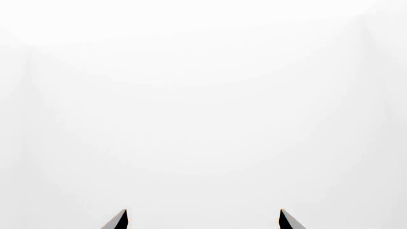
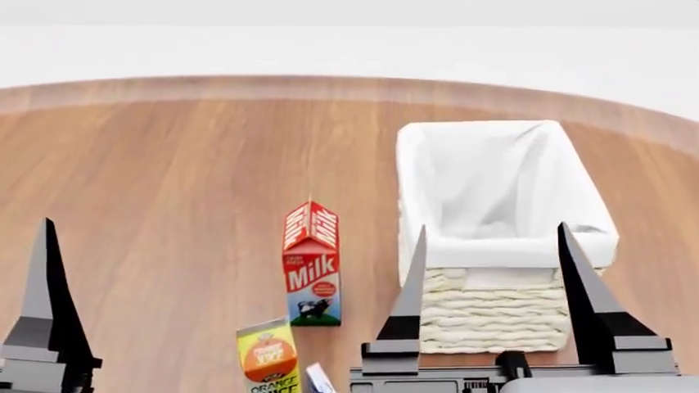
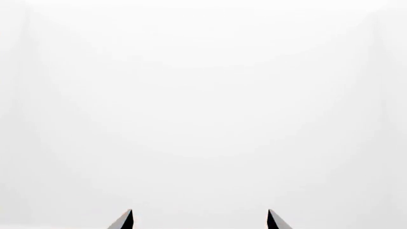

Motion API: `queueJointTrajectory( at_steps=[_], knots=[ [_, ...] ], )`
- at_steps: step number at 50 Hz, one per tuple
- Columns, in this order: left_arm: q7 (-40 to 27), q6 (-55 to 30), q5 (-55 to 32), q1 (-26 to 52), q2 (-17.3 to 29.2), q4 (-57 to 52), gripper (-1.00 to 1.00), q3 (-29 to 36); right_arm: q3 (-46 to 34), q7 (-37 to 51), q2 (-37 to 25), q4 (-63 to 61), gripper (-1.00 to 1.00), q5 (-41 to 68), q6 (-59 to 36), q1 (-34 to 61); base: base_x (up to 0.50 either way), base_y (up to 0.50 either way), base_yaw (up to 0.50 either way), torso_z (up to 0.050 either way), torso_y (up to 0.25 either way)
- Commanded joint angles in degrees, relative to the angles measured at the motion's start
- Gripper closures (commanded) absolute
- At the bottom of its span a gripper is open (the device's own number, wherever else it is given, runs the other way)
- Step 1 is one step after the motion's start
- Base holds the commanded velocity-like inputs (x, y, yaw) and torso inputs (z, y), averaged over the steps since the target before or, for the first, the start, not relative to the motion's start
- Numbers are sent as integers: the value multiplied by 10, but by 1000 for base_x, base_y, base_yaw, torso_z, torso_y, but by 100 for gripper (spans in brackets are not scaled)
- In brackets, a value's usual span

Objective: Pick up the alphabet soup and the tomato sauce, and put them in the basket.

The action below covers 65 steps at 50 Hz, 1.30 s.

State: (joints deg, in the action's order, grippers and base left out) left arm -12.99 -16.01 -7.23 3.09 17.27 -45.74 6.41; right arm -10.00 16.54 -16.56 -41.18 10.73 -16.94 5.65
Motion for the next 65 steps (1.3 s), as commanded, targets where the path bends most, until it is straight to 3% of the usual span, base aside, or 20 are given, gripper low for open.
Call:
queueJointTrajectory(
  at_steps=[1, 35, 37, 49, 60, 62, 64, 65],
  knots=[
    [-4, 8, -1, -2, 2, 6, -100, 4, -3, 3, -3, 6, -100, 0, 10, -4, 285, 0, 0, 0, 0],
    [-14, 7, -9, -3, 12, 2, -100, 8, -12, 15, -12, 3, -100, 6, 9, -3, 282, 0, 0, 0, 1],
    [-14, 7, -9, -3, 12, 3, -100, 8, -7, 19, -13, -14, -100, 18, -26, 13, 150, 0, 0, 0, 0],
    [-16, 15, -12, -4, 14, 10, -100, 11, -7, 21, -15, -8, -100, 12, 13, -4, 6, 0, 0, 0, 0],
    [-19, 18, -13, -4, 17, 13, -100, 11, 32, 37, -27, -77, -100, 100, -139, 51, 0, 0, 0, 0, 0],
    [-20, 20, -15, -5, 17, 13, -100, 10, 56, 53, -28, -96, -100, 151, -217, 88, 0, 0, 0, 0, 0],
    [-21, 21, -12, -6, 18, 15, -100, 12, 60, 51, -28, -89, -100, 162, -224, 85, 0, 0, 0, 0, 0],
    [-21, 22, -15, -6, 17, 16, -100, 10, 83, 69, -29, -106, -100, 210, -291, 121, 0, 0, 0, 0, 0]
  ],
)
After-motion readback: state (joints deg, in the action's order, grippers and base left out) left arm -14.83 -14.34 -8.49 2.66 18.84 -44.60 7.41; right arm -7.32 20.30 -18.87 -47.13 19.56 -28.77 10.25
